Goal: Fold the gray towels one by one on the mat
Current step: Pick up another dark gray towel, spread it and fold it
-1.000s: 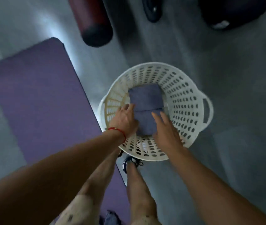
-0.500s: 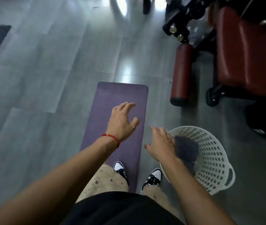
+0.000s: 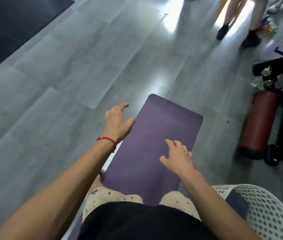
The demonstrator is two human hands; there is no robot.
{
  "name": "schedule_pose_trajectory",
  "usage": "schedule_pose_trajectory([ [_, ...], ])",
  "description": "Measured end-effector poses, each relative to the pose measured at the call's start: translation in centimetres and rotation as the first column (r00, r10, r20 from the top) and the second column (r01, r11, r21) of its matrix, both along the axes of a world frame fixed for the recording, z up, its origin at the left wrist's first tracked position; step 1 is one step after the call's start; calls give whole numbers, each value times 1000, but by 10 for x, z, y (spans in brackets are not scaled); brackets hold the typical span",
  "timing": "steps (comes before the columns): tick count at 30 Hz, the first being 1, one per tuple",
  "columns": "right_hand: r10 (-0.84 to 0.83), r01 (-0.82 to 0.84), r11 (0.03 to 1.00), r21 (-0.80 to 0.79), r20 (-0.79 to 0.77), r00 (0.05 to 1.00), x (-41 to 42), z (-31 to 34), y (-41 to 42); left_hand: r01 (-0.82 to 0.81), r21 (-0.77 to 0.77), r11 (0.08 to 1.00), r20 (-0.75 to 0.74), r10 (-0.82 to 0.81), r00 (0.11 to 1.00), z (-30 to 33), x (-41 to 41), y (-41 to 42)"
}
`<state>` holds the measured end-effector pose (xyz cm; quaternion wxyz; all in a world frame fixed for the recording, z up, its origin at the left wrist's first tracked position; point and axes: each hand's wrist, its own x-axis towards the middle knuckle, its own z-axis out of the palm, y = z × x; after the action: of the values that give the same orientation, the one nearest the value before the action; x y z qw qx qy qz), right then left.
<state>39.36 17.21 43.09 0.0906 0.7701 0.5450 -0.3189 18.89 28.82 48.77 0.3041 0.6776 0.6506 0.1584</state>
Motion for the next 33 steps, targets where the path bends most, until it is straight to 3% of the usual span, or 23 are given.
schedule_pose_trajectory([
  [5,-98,99,994,-55,18,995,-158,2,97,202,-107,974,-73,-210,975,-9,-124,123],
  [8,-119,121,992,-44,58,991,-231,19,144,324,-78,943,-47,-328,944,-8,-164,168],
  [16,-217,218,976,7,133,967,-302,26,257,507,-18,862,-46,-507,861,8,-211,284],
  [21,-261,254,961,106,63,963,-332,-6,333,574,-8,819,-207,-562,800,9,-223,346],
  [29,-483,478,874,88,36,875,-356,-22,367,823,-95,560,-267,-811,521,20,-198,410],
  [33,-706,700,708,88,71,705,-381,-25,325,960,-107,258,-247,-943,225,10,-180,391],
])
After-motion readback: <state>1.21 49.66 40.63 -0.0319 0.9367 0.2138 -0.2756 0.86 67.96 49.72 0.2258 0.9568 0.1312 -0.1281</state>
